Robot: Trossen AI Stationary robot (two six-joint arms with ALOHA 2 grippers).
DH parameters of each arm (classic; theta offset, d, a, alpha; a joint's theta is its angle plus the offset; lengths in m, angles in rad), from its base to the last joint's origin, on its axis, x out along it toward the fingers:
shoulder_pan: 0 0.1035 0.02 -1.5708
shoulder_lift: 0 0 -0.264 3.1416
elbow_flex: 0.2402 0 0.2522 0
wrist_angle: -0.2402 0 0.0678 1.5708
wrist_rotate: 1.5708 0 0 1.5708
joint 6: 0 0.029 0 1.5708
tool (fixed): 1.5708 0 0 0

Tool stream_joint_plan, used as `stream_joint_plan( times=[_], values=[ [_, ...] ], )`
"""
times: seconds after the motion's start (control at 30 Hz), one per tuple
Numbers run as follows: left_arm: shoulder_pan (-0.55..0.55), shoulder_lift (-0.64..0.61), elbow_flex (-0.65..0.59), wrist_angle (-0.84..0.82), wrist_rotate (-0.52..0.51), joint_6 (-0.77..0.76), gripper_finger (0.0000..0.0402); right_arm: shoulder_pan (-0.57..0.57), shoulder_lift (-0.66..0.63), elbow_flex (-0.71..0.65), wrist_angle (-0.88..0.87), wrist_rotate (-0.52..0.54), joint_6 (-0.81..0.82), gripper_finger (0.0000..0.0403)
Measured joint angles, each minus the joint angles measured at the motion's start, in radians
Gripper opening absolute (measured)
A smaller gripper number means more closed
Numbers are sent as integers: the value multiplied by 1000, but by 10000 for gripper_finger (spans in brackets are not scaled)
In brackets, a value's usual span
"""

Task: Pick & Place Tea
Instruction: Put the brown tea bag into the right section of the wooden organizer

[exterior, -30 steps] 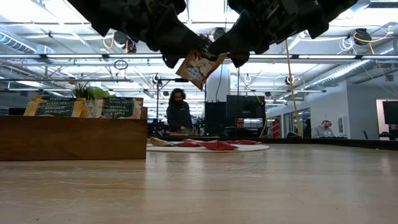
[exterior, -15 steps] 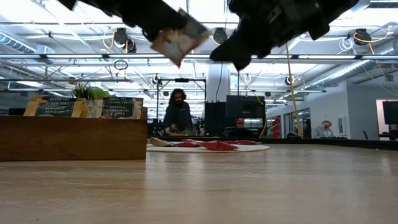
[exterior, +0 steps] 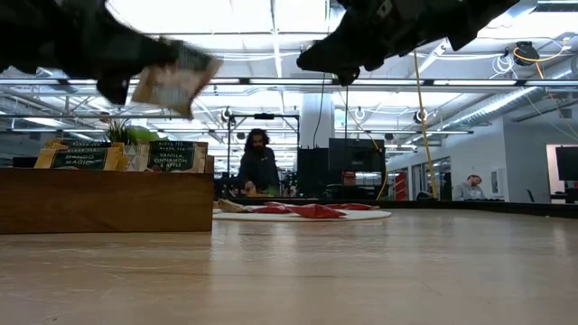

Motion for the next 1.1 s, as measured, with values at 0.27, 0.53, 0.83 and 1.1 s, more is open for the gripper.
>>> stream_joint_plan(
  times=[0.27,0.53,0.83,1.1],
  values=[
    [4,102,17,-1,12,-6,1,0,0,0,41,52,10,1],
    [30,201,17,7,33,-15,0,0,0,0,53,52,10,1],
    [35,232,17,4,57,0,1,0,0,0,53,52,10,0],
    [35,231,17,4,44,22,64,0,0,0,53,52,11,0]
  ],
)
